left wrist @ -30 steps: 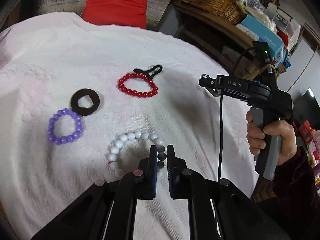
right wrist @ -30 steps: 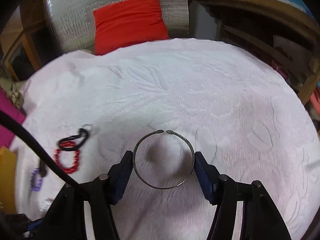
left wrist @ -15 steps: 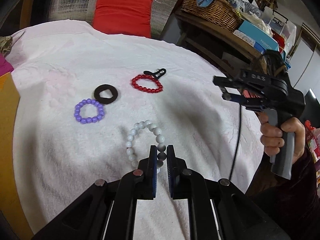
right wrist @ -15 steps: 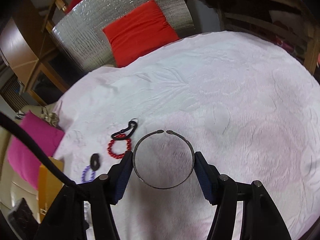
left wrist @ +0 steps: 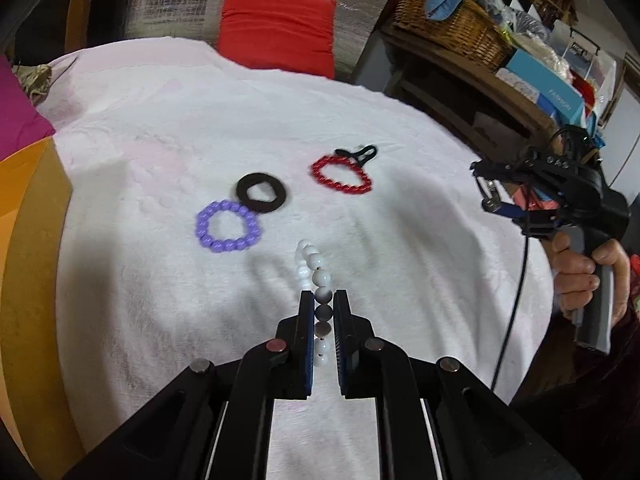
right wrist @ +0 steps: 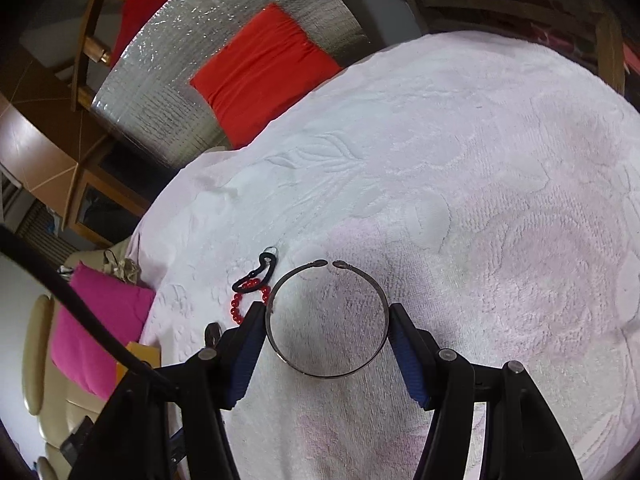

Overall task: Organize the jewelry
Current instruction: 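Lift and carry the bangle and white bracelet toward the orange box with both tools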

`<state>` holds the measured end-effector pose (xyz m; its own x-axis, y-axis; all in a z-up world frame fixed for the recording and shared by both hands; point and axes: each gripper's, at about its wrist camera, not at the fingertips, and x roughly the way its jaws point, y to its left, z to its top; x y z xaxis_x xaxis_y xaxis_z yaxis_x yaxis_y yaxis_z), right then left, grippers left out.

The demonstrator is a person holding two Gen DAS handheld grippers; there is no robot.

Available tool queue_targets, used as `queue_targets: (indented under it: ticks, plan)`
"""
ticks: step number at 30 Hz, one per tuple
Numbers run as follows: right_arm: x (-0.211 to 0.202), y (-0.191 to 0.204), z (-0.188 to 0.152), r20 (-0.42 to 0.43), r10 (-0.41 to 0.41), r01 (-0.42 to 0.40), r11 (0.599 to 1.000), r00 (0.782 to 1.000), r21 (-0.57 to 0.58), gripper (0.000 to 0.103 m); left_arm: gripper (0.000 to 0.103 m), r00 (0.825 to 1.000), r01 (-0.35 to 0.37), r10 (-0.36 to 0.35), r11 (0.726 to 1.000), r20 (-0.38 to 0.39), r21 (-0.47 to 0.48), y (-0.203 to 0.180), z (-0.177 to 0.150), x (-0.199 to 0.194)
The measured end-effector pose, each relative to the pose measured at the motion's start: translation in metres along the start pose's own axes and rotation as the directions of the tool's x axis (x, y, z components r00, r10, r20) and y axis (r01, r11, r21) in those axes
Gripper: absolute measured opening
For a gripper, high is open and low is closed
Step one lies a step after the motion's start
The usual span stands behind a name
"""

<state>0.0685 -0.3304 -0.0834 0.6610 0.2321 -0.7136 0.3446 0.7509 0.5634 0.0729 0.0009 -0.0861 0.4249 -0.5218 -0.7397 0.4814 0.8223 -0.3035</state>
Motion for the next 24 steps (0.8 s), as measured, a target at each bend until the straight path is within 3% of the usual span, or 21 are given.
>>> queue_targets:
  ticks: [11, 24]
  plan:
    - [0.015, 0.026, -0.013, -0.034, 0.001, -0.003, 0.998, 0.999, -0.063, 0.064, 0.009, 0.998, -0.042, 0.040, 0.998, -0.042, -0.055, 0.018, -0.005, 0.013]
    - [0.025, 0.045, -0.023, -0.046, 0.028, -0.033, 0.995, 0.999, -0.099, 0.064, 0.009, 0.999, 0.006, -0.002, 0.998, 0.047, -0.068, 0.010, 0.004, -0.007]
